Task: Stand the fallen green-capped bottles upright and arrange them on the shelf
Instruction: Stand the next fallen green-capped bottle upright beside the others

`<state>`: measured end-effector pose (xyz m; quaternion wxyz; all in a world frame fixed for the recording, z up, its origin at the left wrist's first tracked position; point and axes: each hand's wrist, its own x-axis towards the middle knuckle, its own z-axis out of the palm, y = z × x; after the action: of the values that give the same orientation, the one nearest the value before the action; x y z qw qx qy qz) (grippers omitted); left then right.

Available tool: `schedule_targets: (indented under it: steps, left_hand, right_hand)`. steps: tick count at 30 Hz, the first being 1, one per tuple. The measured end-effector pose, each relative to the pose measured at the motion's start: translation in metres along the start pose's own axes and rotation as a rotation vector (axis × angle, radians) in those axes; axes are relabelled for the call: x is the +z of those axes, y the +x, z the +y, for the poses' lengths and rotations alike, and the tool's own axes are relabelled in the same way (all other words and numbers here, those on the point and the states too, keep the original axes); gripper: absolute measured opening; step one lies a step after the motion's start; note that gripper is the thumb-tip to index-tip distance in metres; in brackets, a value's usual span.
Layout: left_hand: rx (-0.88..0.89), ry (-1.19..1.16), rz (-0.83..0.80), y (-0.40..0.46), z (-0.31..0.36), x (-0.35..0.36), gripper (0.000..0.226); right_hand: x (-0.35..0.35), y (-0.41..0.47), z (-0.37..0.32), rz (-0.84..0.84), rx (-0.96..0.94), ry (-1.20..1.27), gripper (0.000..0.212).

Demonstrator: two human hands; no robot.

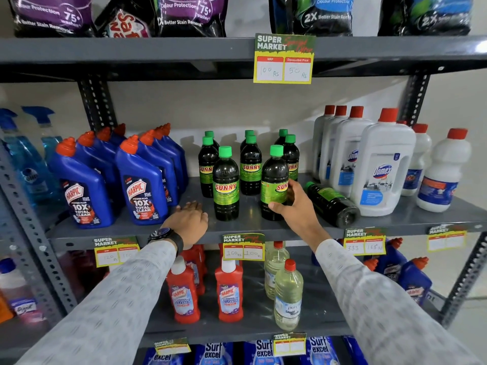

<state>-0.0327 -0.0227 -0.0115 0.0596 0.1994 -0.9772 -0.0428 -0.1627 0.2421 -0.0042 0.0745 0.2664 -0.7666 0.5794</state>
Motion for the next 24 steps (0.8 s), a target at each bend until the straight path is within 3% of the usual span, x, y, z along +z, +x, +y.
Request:
schedule_targets:
  steps: [10, 20, 22, 24]
  left_hand:
    - [-0.002, -0.003, 0.000, -0.001, 0.001, -0.002, 0.061]
    - [0.013, 0.000, 0.008, -0.003, 0.001, -0.003, 0.060]
    - [0.023, -0.009, 0.016, -0.002, 0.000, -0.002, 0.060]
    - [0.024, -0.009, 0.018, -0.003, 0.001, -0.002, 0.060]
  right_hand:
    - [0.009, -0.005, -0.006, 0.118, 0.048, -0.048, 0.074]
    - [-0.007, -0.011, -0.023, 0.115, -0.028, -0.025, 0.073]
    - [-0.024, -0.003, -0.032, 0.195, -0.112, -0.152, 0.062]
    - [-0.046, 0.011, -0.041, 0.234, -0.135, -0.435, 0.044]
